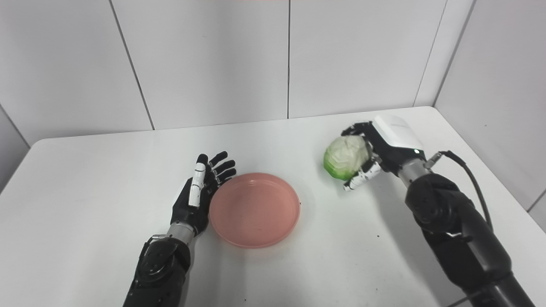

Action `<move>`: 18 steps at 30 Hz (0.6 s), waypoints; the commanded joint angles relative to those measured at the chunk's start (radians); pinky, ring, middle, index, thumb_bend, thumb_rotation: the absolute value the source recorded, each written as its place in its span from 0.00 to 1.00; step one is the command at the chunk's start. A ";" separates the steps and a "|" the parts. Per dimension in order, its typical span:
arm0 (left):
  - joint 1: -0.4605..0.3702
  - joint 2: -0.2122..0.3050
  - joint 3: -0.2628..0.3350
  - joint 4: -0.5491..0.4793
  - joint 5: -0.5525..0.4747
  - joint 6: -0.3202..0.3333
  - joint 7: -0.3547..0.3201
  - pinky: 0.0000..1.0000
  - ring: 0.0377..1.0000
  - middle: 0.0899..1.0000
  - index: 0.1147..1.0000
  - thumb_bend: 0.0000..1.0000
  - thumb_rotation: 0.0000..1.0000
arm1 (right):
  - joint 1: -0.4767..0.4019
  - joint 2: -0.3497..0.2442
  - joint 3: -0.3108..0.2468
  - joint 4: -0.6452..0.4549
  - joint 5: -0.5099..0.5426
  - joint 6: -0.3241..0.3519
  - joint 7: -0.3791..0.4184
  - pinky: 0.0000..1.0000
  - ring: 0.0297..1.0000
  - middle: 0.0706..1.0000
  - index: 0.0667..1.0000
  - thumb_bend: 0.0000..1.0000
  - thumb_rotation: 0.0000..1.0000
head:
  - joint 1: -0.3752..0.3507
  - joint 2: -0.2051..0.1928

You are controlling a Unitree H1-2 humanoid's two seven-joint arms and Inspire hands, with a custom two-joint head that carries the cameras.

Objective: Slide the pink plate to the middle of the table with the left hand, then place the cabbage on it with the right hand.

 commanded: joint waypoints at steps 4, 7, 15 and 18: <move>-0.021 0.008 -0.007 -0.008 0.016 -0.011 0.002 0.88 0.84 0.81 0.81 0.71 1.00 | -0.072 0.043 0.006 -0.096 0.002 0.014 0.031 0.40 0.42 0.45 0.46 0.52 0.00 | 0.003 0.001; -0.020 0.005 -0.003 -0.010 0.015 -0.010 0.009 0.88 0.83 0.81 0.80 0.71 1.00 | -0.088 0.076 0.024 -0.110 -0.004 0.013 0.045 0.40 0.42 0.45 0.46 0.52 0.00 | 0.004 0.002; -0.022 0.007 0.000 -0.002 0.008 -0.026 0.005 0.81 0.82 0.82 0.82 0.71 1.00 | -0.132 0.187 0.096 -0.097 -0.018 -0.001 0.067 0.38 0.41 0.44 0.48 0.52 0.00 | 0.006 0.006; -0.023 0.007 -0.002 0.000 0.012 -0.035 0.007 0.83 0.83 0.83 0.83 0.71 1.00 | -0.148 0.224 0.135 -0.085 -0.039 0.004 0.082 0.37 0.40 0.45 0.48 0.52 0.00 | 0.006 0.008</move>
